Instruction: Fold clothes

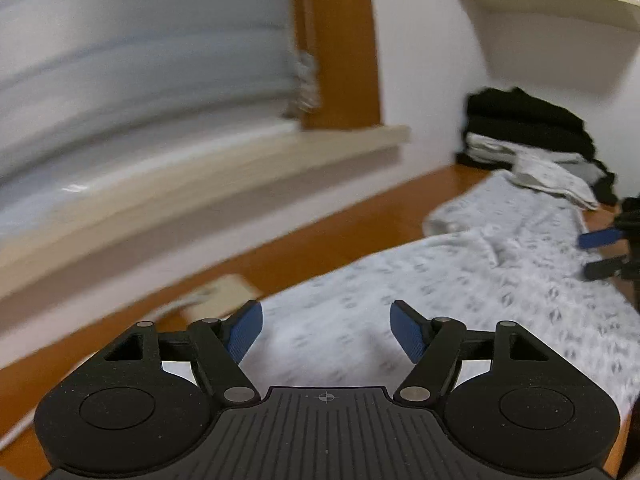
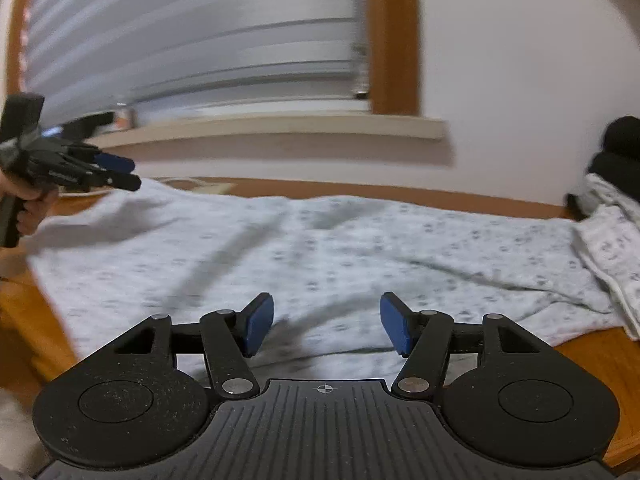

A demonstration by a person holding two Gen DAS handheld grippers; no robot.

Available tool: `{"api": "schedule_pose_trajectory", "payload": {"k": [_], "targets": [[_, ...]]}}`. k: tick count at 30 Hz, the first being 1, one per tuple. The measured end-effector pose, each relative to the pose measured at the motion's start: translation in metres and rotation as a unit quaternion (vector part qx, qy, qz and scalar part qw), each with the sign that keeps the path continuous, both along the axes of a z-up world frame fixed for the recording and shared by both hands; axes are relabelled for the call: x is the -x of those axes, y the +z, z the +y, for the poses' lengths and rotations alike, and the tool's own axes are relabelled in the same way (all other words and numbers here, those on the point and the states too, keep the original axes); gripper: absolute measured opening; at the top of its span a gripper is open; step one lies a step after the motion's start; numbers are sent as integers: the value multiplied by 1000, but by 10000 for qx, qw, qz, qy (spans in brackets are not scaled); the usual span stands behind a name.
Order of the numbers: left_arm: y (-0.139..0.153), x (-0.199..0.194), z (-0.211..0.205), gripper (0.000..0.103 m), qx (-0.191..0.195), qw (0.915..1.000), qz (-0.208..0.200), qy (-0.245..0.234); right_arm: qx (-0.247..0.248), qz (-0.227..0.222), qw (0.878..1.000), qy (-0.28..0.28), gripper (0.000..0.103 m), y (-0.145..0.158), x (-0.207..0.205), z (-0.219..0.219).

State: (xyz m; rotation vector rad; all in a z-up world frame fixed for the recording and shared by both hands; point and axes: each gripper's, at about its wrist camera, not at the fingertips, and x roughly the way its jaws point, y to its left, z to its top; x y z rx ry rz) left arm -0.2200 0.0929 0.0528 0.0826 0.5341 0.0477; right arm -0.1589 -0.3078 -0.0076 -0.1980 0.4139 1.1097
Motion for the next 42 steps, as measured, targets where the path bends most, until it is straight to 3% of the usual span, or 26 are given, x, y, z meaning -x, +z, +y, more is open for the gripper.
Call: {"api": "schedule_pose_trajectory", "payload": {"k": [2,4,6,11,19,27,33,35,39,42], "targets": [[-10,-19,2,74,-7,9997,244,-28,-99,188,9997,-89,60,-7,-8,0],[-20,-25,2,74,-251,9987,448,-50,-198,377,9989,-177,62,-14,-16,0],[-26,-21,6,74,-328,9980,539,-69,-250,328,9989,-211,64,-17,-14,-1],[-27,-8,39,75,430,9964,657,306,-201,31,9997,-127,75,-23,3,2],[-23,34,89,74,478,9944,638,692,-159,-112,9997,117,79,-23,28,27],[-19,84,127,72,984,9871,448,1178,-560,-109,9977,379,81,-29,61,39],[-19,83,115,73,609,9885,574,1259,-605,-85,9972,436,80,-26,63,32],[-19,82,111,74,494,9889,610,1259,-519,-76,9982,278,80,-20,55,24],[-20,85,113,74,564,9887,586,1263,-176,-760,9957,-499,75,-10,19,-7],[-20,84,113,74,569,9886,588,1261,134,-1196,9859,-1161,75,-4,-23,-38]]}}
